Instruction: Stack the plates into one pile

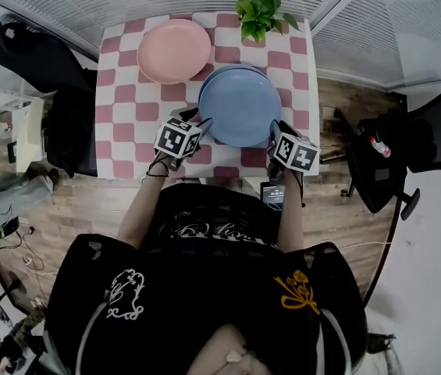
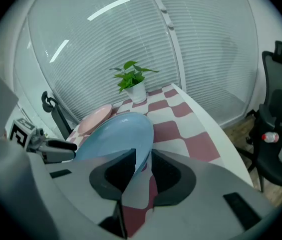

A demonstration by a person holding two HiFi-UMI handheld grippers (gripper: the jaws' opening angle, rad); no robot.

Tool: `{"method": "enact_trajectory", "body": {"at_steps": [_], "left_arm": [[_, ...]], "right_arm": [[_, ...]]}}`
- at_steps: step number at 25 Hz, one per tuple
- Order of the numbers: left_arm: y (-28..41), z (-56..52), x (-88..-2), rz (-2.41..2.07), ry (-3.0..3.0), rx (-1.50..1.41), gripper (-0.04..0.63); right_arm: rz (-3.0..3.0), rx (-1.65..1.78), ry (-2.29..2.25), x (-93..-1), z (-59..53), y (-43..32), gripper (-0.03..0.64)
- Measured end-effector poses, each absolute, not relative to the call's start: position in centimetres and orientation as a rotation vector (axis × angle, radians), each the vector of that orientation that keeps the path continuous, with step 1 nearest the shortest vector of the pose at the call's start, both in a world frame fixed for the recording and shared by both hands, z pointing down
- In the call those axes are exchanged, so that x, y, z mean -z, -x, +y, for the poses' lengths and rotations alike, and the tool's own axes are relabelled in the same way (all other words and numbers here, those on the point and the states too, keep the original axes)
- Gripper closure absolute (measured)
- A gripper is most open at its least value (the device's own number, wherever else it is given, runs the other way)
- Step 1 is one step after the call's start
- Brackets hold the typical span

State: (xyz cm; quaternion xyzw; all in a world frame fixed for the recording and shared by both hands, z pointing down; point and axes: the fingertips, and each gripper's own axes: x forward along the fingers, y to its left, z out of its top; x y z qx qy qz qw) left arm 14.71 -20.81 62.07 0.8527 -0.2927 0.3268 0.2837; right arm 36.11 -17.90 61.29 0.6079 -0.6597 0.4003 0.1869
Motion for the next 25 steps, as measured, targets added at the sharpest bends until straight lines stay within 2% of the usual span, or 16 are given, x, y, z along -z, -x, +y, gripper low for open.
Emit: {"method": "enact_trajectory", "body": {"at_steps": [5, 12, 18, 25], "left_arm": [[-13.5, -21.4, -60.9, -0.824, -2.294, -0.818, 0.391], [-9.1, -23.2, -58.9, -0.923, -2.297, -0.735, 0.391], [-3.5, -25.3, -57.7, -1.007, -2.287, -0.675, 0.392], [3.0, -26.5, -56.9, -1.055, -2.28, -0.619, 0.392]], "right_arm": [[-1.868, -1.038, -1.774, -59.5, -19.3, -36.4, 0.514], [-2.014, -0.995, -1.808, -55.3, -22.2, -33.4, 0.514], [-2.14, -0.988, -1.721, -53.5, -24.4, -26.6, 0.514], [-2.263, -1.099, -1.553, -53.8, -26.9, -15.3, 0.514]]}}
